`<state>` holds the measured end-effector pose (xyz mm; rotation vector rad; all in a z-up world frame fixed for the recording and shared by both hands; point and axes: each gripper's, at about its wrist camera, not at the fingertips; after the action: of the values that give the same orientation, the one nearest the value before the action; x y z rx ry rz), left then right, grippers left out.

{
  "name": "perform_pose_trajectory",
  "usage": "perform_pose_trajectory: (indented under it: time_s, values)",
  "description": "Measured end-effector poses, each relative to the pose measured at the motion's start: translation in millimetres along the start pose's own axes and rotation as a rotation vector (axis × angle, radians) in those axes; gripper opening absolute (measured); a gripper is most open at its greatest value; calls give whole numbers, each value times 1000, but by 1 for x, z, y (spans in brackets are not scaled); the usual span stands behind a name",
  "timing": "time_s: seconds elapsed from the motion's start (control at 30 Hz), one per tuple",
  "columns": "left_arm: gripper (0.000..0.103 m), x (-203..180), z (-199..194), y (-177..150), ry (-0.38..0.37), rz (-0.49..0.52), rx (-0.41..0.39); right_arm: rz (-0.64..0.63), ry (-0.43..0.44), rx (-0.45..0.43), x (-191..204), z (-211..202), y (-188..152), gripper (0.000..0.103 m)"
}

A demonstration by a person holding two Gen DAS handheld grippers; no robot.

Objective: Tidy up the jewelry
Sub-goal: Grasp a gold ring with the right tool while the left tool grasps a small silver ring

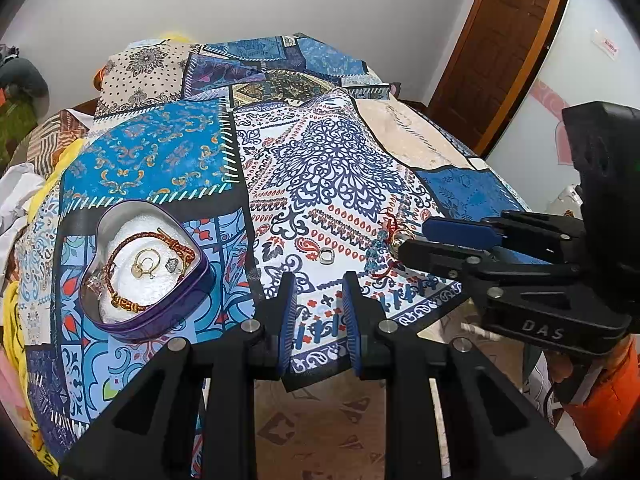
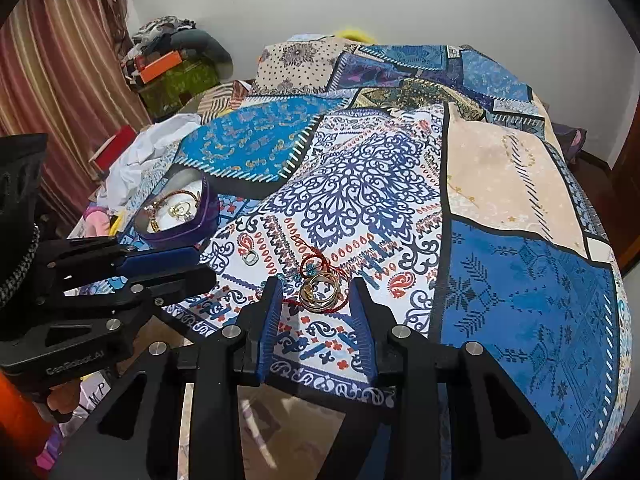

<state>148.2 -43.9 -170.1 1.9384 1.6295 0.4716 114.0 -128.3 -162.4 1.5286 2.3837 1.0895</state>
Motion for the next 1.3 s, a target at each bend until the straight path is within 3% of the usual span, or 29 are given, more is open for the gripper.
perform_pose_trajectory:
  time_s: [0.07,0.17,1.13,1.3]
  values:
    - [22,0,0,0,-1,2,1,-5,-5,14,0,5,-1,31]
    - [22,1,2,0,-1,2,3,-21,-23,22,1,9,-3,20]
    - [22,-15,19,12,14,42,9,46,-40,-109,-24,-39,1,19]
    - [13,-17,29,12,19,45,12,53,-36,-107,-26,-40,-3,19]
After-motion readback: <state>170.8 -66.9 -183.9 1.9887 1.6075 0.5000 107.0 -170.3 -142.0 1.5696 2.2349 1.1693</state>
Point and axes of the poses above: each gripper's, at about its wrist camera, not at the fingertips, and z roughly the way its jaws point, x to its left, y to its top, and after that the axes turned 9 degrees about y, right-handed
